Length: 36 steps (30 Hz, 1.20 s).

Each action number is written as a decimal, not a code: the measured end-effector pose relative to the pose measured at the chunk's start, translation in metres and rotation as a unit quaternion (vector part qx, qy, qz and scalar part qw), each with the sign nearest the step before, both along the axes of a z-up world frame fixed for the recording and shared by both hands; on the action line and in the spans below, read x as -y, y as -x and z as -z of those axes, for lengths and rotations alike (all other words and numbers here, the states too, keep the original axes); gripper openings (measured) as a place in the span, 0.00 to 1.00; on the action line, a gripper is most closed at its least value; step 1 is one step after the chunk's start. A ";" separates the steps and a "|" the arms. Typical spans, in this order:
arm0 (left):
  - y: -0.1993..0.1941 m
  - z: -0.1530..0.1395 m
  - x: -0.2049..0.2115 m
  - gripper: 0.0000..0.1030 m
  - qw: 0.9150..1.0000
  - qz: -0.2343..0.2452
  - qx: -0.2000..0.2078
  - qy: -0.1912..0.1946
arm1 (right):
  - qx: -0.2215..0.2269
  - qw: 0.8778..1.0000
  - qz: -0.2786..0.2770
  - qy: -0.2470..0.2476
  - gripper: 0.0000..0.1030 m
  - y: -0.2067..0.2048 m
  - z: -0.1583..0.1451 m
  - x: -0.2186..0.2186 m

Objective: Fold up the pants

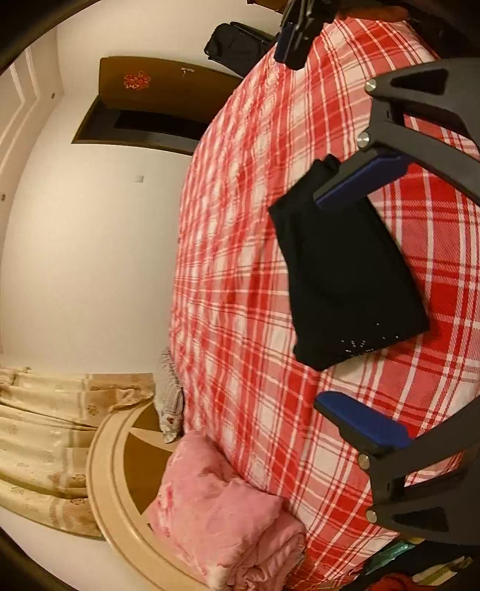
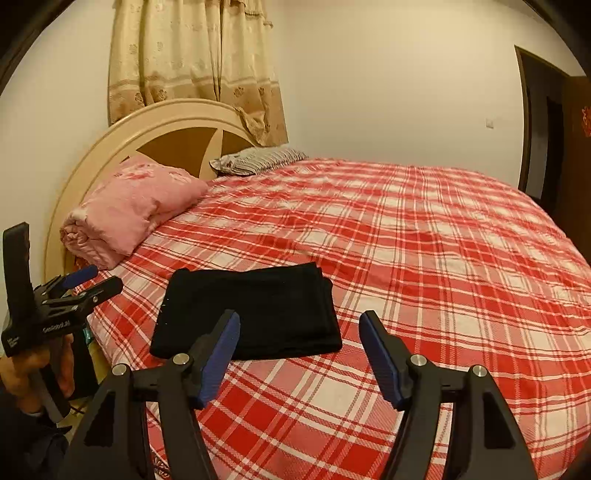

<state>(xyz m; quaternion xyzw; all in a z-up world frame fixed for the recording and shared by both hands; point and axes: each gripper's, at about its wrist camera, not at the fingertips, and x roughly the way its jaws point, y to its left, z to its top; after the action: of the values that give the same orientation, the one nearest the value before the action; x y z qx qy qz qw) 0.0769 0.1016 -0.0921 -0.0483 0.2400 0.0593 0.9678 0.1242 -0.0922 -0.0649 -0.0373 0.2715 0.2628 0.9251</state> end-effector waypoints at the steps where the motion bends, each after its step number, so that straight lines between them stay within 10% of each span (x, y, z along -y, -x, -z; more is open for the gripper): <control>1: 0.001 -0.002 0.001 0.98 1.000 0.000 0.003 -0.001 | 0.006 1.000 0.000 0.001 0.67 0.003 -0.002 -0.001; 36: 0.006 -0.007 0.015 0.99 1.000 0.005 0.006 -0.023 | 0.029 1.000 0.000 -0.006 0.67 0.016 -0.014 0.004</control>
<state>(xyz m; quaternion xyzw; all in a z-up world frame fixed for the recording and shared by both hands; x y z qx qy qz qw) 0.0712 0.0863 -0.0855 -0.0254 0.2327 0.0601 0.9704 0.1078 -0.0964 -0.0510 -0.0398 0.2432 0.2631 0.9328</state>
